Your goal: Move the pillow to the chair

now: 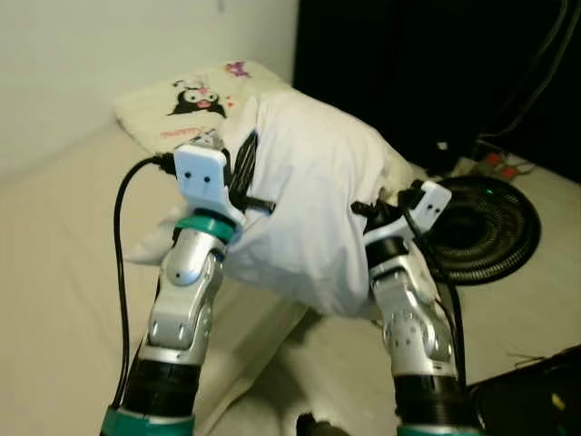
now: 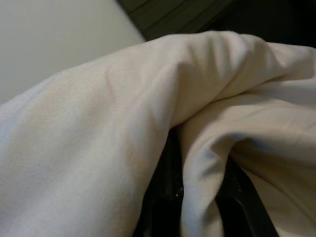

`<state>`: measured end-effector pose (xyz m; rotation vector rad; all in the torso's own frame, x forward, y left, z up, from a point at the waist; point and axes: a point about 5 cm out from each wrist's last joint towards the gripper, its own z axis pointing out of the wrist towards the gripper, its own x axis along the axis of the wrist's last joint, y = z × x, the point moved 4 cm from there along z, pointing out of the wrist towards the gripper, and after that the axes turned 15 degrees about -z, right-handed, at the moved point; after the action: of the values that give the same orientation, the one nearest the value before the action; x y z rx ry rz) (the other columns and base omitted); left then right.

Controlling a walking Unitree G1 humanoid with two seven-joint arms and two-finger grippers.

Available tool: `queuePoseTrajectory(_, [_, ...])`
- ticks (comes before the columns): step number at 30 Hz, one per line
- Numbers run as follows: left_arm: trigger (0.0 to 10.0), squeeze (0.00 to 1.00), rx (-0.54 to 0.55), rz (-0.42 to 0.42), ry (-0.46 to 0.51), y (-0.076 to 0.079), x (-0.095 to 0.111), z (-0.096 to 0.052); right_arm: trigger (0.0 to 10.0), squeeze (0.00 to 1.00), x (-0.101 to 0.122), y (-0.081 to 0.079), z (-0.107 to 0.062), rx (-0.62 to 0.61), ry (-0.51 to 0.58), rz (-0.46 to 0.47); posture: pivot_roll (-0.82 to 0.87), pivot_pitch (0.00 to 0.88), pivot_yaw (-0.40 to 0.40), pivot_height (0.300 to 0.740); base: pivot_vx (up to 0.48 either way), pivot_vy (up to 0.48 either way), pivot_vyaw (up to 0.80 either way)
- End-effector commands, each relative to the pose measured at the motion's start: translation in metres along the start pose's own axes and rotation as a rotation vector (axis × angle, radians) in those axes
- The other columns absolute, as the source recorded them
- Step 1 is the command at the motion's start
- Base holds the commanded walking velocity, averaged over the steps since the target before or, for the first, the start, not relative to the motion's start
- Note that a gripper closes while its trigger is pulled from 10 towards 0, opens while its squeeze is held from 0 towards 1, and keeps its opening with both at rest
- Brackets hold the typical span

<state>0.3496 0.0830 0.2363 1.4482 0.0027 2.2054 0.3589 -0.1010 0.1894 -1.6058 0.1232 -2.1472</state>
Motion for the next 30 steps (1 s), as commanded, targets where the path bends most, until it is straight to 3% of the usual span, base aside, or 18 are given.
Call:
queuePoseTrajectory(1, [10.0, 0.0, -0.097, -0.015, -0.016, 0.0221, -0.0048, 0.0016, 10.0, 0.0, 0.0154, -0.0361, 0.0102, 0.111, 0.075, 0.047, 0.02, 0.024, 0.089, 0.74, 0.0, 0.0, -0.8])
queuePoseTrajectory(30, [10.0, 0.0, -0.105, -0.038, -0.038, 0.0251, -0.0111, 0.0017, 10.0, 0.0, 0.0178, -0.031, 0.0066, 0.087, 0.073, 0.024, 0.0, 0.032, 0.103, 0.74, 0.0, 0.0, -0.8])
